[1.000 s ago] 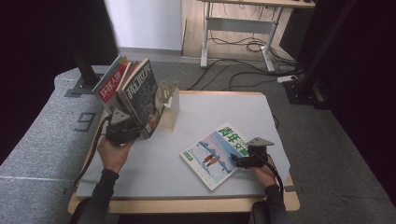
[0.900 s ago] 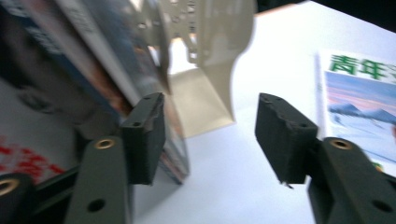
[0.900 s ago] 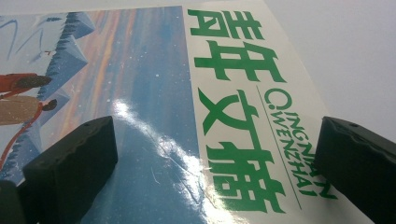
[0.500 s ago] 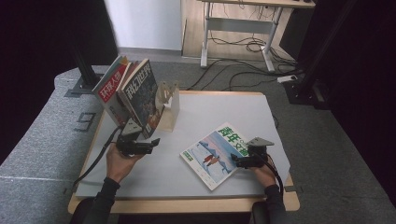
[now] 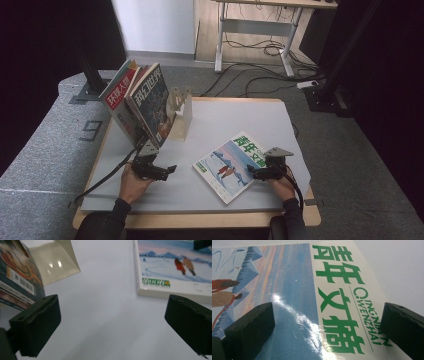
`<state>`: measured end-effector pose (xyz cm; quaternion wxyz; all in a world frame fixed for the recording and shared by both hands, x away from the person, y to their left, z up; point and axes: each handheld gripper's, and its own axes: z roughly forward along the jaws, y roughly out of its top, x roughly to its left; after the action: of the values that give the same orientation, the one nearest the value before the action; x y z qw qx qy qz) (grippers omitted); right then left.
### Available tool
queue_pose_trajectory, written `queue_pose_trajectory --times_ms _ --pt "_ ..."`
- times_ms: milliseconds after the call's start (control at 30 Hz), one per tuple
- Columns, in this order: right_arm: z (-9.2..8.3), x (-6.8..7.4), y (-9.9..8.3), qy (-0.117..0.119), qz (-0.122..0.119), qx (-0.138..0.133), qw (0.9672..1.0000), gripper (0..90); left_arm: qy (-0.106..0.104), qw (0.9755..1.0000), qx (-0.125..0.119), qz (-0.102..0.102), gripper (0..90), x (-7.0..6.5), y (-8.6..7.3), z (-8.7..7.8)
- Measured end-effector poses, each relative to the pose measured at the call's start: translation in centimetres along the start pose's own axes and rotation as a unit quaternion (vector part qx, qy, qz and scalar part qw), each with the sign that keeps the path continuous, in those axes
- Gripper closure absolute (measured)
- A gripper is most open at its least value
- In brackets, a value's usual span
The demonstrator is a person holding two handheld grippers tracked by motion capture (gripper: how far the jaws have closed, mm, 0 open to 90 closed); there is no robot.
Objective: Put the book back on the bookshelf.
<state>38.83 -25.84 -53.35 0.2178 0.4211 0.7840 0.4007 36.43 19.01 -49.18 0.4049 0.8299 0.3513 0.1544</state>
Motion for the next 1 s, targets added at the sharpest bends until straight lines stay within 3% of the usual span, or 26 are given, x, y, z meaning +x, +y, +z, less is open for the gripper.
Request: queue_pose_trajectory --times_ms 267,433,567,833,1000 --pt "0.0 0.0 0.0 0.0 0.0 0.0 1.0 0.0 0.003 0.9985 0.051 0.02 0.0 -0.6 -1.1 2.3" --pt "0.0 0.0 0.0 -0.001 -0.001 0.0 1.0 0.0 -0.009 0.9964 0.079 0.031 0.0 -1.0 -1.8 3.9" --pt "0.0 0.1 0.0 -0.004 -0.002 0.0 1.0 0.0 -0.019 0.9958 0.083 0.032 0.0 -0.9 -1.8 4.1" --pt "-0.2 0.5 -0.1 -0.02 -0.004 -0.005 0.9998 0.0 -0.018 0.9954 0.089 0.031 0.0 -0.9 -1.8 4.1" --pt "-0.1 0.3 -0.1 -0.012 0.004 -0.002 0.9999 0.0 -0.018 0.9953 0.089 0.033 0.0 -0.9 -1.8 4.1"
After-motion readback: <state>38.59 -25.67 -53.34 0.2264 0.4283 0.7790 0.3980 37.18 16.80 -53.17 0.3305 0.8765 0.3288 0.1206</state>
